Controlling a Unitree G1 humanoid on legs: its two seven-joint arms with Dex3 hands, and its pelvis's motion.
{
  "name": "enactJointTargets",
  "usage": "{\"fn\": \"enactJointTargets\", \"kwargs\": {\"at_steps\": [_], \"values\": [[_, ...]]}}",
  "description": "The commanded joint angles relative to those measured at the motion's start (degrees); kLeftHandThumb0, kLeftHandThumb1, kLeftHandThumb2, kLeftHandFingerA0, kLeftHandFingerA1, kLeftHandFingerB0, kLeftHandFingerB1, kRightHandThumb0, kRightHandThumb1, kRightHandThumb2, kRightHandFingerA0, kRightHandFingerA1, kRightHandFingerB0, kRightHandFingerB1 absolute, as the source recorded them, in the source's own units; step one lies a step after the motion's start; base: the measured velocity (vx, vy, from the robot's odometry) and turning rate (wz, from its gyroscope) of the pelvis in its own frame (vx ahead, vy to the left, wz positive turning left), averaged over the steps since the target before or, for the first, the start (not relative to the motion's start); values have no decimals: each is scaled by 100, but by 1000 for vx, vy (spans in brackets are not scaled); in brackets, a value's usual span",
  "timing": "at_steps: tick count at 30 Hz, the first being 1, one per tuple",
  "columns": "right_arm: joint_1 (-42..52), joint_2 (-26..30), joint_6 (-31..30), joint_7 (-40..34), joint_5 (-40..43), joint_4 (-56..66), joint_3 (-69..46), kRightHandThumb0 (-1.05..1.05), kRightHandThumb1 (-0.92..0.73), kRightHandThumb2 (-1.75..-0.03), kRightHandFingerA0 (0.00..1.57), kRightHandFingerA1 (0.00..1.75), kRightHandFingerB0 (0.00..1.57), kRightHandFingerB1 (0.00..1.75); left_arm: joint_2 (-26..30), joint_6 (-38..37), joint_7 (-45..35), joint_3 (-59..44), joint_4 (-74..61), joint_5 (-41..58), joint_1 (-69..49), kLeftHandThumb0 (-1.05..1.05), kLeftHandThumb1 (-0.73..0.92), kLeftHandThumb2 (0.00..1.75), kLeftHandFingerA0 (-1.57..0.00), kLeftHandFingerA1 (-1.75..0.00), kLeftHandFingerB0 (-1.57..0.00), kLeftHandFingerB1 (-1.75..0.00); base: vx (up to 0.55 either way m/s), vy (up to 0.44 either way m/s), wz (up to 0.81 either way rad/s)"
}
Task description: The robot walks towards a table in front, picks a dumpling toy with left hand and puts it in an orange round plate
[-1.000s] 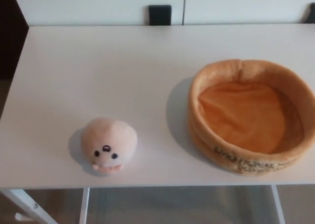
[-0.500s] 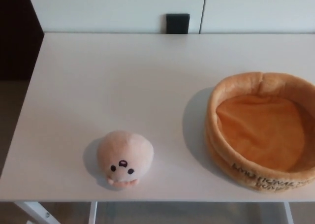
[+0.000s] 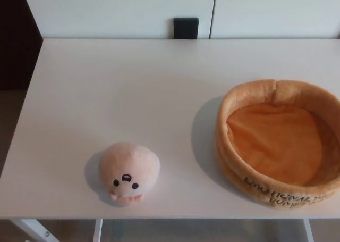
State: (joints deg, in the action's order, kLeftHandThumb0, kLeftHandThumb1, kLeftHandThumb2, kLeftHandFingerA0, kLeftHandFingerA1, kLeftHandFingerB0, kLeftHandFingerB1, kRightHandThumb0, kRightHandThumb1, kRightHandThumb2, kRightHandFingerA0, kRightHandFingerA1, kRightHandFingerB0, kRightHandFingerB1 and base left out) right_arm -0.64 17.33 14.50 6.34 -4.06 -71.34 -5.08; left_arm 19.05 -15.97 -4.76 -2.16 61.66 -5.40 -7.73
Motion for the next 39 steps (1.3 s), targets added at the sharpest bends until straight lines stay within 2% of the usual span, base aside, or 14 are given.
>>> {"fn": "enactJointTargets", "kwargs": {"at_steps": [1,7,8,9,10,12,13,22,28,34,36,37,38,39], "values": [[22,80,2,-79,8,76,-19,-11,-55,-57,69,51,31,32,389,491,684,-218,-398,-84,-94,-7,53,56,-68,-92,-43,-34,0,0,0],[-43,64,-50,-183,-70,39,47,-10,-53,-56,72,51,31,32,400,796,1264,-1489,-1511,724,-354,-9,57,57,-82,-107,-37,-33,0,0,0],[-80,54,-71,-185,-74,37,54,-10,-54,-57,70,48,32,32,340,973,1216,-1875,-2538,985,-703,-10,55,57,-43,-42,-37,-33,0,0,0],[-107,46,-86,-187,-77,35,60,-10,-54,-57,70,48,32,32,292,1113,1178,-2167,-3313,1180,-963,-10,55,57,-43,-42,-37,-33,0,0,0],[-145,47,-84,-205,-97,28,76,-11,-55,-56,71,48,31,31,172,1267,1152,-2572,-4621,1382,-1461,-6,36,87,-27,-56,-24,-53,0,0,0],[-156,54,-112,-247,-122,29,94,-12,-54,-57,71,53,31,32,115,1159,1088,-2732,-5186,1358,-1756,-5,36,85,-12,-50,-23,-52,0,0,0],[-145,52,-118,-202,-89,28,70,-8,-56,-57,68,48,30,31,47,953,966,-2917,-5817,1506,-2105,-15,56,59,-27,-36,-25,-31,0,0,0],[-125,-11,-174,-219,-39,-1,34,-8,-54,-57,71,49,31,32,-192,551,700,-3551,-8325,1923,-2798,-21,59,60,-30,-32,-21,-35,0,0,0],[-132,-1,-166,-199,-7,5,4,-6,-54,-56,67,49,31,32,278,725,699,-3851,-9904,2057,-2303,-28,61,65,-24,-34,-15,-35,0,0,0],[-137,16,-175,-245,-76,-1,58,-8,-55,-57,67,48,31,31,1916,1804,123,-3620,-10837,2896,-1048,-6,56,57,-15,-32,-10,-25,0,0,0],[-162,2,-195,-204,-30,-39,16,-7,-54,-56,71,55,30,31,2604,2153,-393,-3088,-10633,2894,-319,-14,35,82,-24,-57,-1,-44,0,0,0],[-172,-3,-201,-202,-27,-51,14,-9,-54,-56,71,51,30,31,2841,2278,-581,-2885,-10558,2814,-77,-22,49,55,-20,-32,-11,-27,-80,-65,1],[-179,-8,-202,-210,-38,-59,24,-9,-54,-56,71,51,30,31,3041,2403,-724,-2728,-10520,2730,112,-22,49,55,-20,-32,-11,-27,-80,-65,4],[-178,-7,-188,-205,-40,-59,26,-9,-54,-56,70,50,30,31,3066,2388,-786,-2629,-10495,2699,186,-16,48,92,-1,-49,0,-48,0,0,0]]}}
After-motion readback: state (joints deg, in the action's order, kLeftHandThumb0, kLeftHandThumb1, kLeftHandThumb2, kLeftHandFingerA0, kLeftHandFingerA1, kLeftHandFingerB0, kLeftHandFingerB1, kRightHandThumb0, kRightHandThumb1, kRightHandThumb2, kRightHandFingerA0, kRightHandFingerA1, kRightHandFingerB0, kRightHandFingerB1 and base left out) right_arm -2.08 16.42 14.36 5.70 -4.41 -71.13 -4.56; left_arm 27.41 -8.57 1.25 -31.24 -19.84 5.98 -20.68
